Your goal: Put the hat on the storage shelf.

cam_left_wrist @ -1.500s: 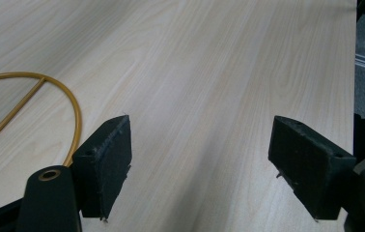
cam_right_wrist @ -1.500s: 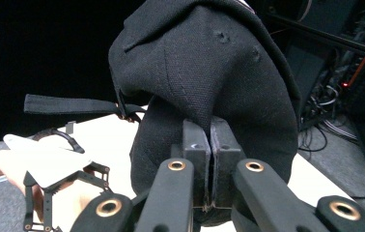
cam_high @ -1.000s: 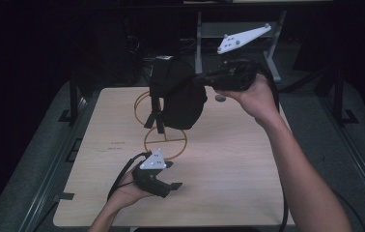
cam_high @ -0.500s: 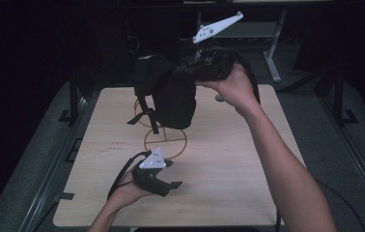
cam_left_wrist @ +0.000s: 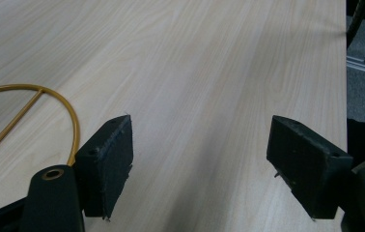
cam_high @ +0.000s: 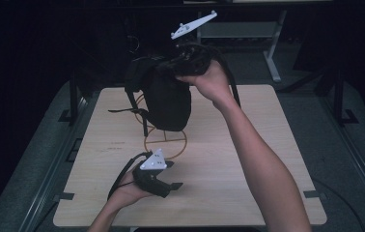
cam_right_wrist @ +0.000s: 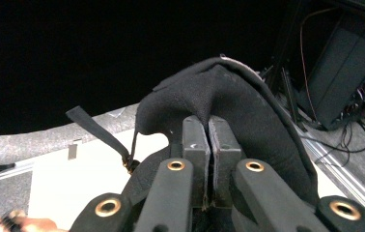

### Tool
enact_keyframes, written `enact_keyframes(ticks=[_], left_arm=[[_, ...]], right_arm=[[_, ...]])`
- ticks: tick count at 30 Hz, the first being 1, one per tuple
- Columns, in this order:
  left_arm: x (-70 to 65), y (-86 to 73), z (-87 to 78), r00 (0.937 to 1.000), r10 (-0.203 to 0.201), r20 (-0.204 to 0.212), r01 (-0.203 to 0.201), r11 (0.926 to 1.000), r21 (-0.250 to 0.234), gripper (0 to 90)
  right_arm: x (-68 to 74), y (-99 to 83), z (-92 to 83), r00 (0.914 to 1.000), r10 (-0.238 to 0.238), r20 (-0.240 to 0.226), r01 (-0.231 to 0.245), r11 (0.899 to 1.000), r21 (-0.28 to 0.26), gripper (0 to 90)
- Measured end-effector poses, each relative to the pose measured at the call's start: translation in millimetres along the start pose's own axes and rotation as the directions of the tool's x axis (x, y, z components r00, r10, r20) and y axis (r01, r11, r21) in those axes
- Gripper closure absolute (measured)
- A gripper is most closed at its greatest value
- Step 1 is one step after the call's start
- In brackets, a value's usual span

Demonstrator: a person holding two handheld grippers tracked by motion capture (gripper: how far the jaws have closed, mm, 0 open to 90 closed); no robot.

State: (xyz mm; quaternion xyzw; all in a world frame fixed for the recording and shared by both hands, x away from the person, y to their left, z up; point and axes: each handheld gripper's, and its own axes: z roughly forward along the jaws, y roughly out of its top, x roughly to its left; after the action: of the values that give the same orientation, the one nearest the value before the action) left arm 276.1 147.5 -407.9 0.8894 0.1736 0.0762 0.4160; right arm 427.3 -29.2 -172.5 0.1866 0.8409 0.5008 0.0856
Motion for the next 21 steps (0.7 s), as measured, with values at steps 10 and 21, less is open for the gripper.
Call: enact_keyframes(ticks=[10,21], left_arm=[[-4.8,1.0,5.0,0.9998,0.021,0.006,-0.022,0.9997,0.014,24.5],[-5.9,0.2,5.2,0.9997,0.024,0.006,-0.024,0.9996,0.013,24.5]], right_arm=[[-3.3,7.6,46.4,0.9976,0.034,0.059,-0.035,0.999,0.021,80.2],[-13.5,-6.0,49.8,0.9873,0.132,0.088,-0.134,0.991,0.019,47.1]])
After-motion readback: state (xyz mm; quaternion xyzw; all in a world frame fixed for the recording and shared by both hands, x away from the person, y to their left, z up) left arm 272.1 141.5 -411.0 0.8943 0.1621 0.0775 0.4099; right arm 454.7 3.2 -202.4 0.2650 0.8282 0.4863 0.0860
